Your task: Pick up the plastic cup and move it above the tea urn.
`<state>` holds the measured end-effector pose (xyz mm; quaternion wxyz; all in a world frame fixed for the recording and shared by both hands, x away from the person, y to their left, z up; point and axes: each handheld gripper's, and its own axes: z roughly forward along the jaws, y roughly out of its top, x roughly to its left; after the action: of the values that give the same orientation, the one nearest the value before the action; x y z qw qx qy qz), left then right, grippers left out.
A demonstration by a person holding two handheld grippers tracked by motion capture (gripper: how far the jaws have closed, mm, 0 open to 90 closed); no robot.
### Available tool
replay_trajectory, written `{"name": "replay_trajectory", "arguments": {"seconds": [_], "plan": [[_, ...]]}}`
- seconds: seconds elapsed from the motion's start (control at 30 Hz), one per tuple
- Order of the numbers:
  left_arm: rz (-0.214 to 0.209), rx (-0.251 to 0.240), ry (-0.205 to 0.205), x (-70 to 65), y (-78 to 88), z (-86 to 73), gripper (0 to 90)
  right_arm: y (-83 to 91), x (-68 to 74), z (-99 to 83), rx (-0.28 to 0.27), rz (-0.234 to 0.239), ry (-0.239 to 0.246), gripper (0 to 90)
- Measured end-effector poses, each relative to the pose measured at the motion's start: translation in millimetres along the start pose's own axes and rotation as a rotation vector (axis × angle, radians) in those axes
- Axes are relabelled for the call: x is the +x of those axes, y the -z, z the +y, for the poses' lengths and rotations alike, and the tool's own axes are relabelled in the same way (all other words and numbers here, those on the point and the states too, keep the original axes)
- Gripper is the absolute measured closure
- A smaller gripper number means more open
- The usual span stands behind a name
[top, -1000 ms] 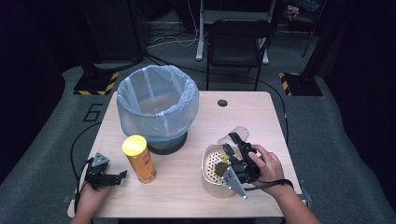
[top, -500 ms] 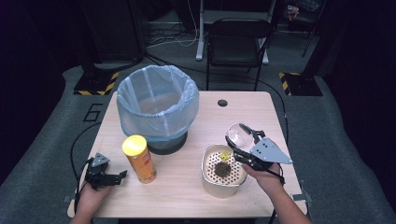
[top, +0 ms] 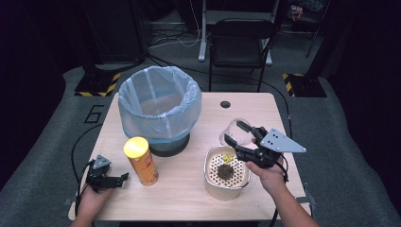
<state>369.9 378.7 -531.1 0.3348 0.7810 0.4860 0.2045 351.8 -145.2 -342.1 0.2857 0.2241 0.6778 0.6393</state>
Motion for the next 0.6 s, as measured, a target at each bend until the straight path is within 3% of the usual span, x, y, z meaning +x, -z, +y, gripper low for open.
{"name": "replay_trajectory", "arguments": {"seconds": [0.17, 0.3, 0.33, 0.4, 0.57, 0.6], "plan": [[0.000, 0.000, 0.000, 0.0, 0.0, 0.0, 4.1, -2.4, 1.6, 10.8, 0.008, -0.003, 0.019, 39.4], [0.000, 0.000, 0.000, 0.0, 0.0, 0.0, 4.1, -13.4, -1.5, 29.2, 0.036, 0.014, 0.022, 39.4], [0.000, -0.001, 0.001, -0.1, -0.1, 0.0, 4.1, -22.9, -4.5, 40.8, 0.035, 0.029, 0.008, 39.4], [0.001, 0.001, 0.001, -0.1, 0.0, 0.1, 4.1, -26.7, -5.8, 44.5, 0.035, 0.034, 0.005, 39.4], [0.002, -0.002, 0.001, -0.2, -0.2, 0.0, 4.1, -58.6, -8.3, 66.6, 0.045, 0.064, 0.000, 39.4], [0.004, -0.008, 0.003, -0.3, -0.6, -0.3, 4.0, -71.9, -8.0, 73.4, 0.051, 0.067, 0.002, 39.3]]}}
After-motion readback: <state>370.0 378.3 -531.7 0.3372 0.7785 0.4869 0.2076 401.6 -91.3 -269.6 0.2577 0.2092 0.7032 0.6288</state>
